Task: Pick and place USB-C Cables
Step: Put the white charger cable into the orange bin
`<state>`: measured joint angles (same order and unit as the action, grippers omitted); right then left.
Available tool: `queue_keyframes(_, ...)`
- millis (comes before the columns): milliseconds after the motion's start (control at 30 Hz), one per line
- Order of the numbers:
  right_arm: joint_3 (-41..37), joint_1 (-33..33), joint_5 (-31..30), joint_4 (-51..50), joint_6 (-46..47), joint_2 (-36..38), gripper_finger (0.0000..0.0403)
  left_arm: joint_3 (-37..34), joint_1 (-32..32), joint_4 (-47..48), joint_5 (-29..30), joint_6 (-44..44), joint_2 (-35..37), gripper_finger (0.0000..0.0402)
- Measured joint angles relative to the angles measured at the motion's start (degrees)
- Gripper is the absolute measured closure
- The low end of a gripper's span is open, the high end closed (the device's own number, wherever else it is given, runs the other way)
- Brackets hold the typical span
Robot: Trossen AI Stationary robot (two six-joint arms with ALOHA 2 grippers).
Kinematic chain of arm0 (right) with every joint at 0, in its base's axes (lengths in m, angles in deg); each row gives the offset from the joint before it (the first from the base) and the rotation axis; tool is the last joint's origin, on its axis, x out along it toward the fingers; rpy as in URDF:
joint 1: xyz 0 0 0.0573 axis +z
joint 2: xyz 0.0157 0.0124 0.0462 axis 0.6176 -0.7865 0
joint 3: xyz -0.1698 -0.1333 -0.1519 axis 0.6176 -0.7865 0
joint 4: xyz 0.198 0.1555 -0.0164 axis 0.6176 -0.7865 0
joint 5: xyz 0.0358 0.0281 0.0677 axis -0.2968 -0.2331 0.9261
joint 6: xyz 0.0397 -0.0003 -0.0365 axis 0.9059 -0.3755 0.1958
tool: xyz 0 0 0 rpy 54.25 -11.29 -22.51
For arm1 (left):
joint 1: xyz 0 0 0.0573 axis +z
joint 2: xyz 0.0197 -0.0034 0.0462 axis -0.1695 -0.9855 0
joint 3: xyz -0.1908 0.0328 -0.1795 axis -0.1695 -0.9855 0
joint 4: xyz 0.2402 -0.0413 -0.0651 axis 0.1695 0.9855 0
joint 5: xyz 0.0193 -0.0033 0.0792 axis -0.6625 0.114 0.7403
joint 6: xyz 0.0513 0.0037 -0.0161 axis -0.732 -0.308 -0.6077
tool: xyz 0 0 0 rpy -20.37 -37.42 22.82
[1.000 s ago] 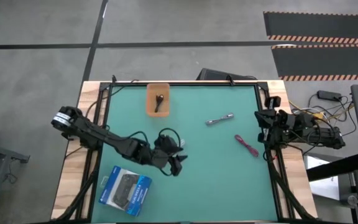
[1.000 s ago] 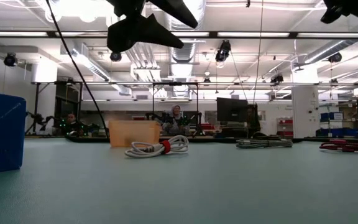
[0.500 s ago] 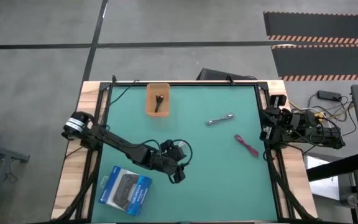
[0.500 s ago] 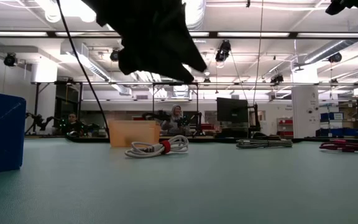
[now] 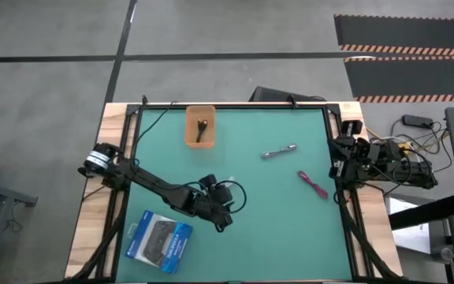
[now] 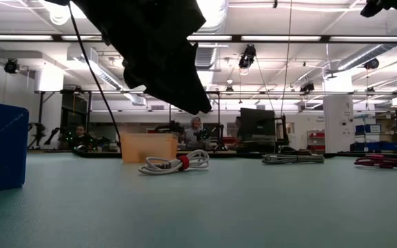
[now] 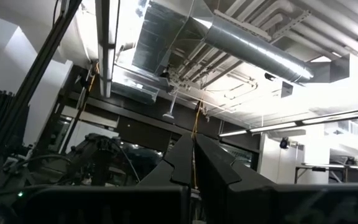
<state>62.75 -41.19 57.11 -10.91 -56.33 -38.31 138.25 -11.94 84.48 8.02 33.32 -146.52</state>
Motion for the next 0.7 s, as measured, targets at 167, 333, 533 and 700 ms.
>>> queue_keyframes(167, 0.00, 0.00, 0.00, -0.53, 0.42, 0.00, 0.0394, -0.42, 0.57, 1.21, 0.22, 4.12, -0.31, 0.0240)
queue_keyframes(333, 0.00, 0.02, 0.00, -0.97, 0.40, 0.01, 0.0394, -0.44, 1.43, 1.67, 0.14, 4.24, -0.31, 0.0240)
queue_keyframes(533, 0.00, 0.00, 0.00, -0.97, 0.97, 0.01, 0.0394, -0.57, 2.13, 3.66, -0.04, 4.25, -0.52, 0.0239)
queue_keyframes(700, -0.02, 0.01, 0.00, -0.97, 1.08, 0.01, 0.0394, -0.58, 2.57, 3.62, -0.06, 4.28, -1.29, 0.0213)
